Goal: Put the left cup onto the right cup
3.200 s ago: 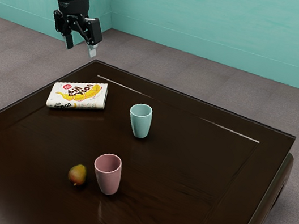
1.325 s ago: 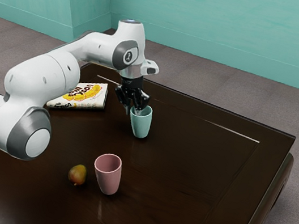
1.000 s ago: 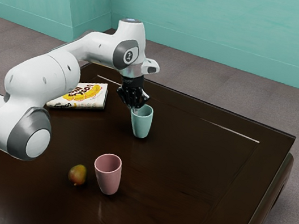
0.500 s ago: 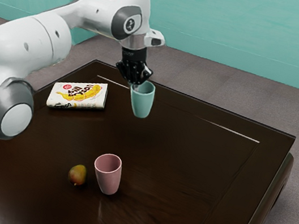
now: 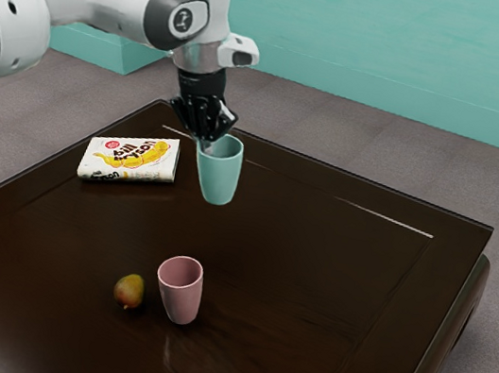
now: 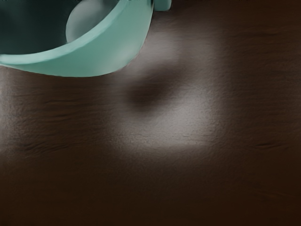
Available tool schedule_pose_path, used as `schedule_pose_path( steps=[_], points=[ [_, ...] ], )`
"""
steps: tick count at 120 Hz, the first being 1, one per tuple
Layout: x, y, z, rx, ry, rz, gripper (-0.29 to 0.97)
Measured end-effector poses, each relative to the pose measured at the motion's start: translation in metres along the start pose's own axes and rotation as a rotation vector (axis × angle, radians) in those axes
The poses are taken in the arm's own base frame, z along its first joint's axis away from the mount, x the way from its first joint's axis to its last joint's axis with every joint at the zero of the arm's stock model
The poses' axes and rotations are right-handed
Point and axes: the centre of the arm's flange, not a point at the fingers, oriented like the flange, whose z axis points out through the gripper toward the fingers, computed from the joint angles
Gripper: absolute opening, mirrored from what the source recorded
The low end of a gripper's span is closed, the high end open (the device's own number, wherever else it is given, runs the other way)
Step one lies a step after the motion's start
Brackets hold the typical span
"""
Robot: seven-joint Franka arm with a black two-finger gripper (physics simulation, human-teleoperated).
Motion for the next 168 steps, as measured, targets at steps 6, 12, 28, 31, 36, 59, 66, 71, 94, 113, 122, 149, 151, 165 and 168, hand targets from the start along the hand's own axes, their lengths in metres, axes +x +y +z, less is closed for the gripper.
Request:
schedule_pose_path(
  steps=[6,12,28,31,36,59,66,71,94,113,122,149,151,165,168],
  points=[
    [-0.007,0.007,0.005,-0.004,-0.005,0.011,-0.11],
    [-0.015,0.011,0.009,-0.008,-0.008,0.017,-0.11],
    [-0.045,0.019,0.008,-0.022,-0.006,0.033,-0.11],
    [-0.052,0.020,0.009,-0.024,-0.006,0.035,-0.11],
    [-0.063,0.020,0.009,-0.028,-0.005,0.037,-0.11],
    [-0.089,0.010,0.022,-0.027,0.003,0.019,-0.11],
    [-0.088,0.007,0.023,-0.025,0.011,0.010,-0.11],
    [-0.087,0.004,0.026,-0.023,0.012,0.002,-0.11],
    [-0.096,-0.011,0.052,-0.021,-0.005,-0.033,-0.11],
    [-0.102,-0.012,0.054,-0.023,0.009,-0.041,-0.11],
    [-0.103,-0.002,0.055,-0.023,0.014,-0.025,-0.11],
    [-0.119,0.025,0.057,-0.023,0.018,0.012,-0.11],
    [-0.119,0.024,0.057,-0.023,0.019,0.010,-0.11],
    [-0.118,0.018,0.058,-0.023,0.021,-0.009,-0.11],
    [-0.118,0.016,0.059,-0.022,0.020,-0.014,-0.11]
  ],
)
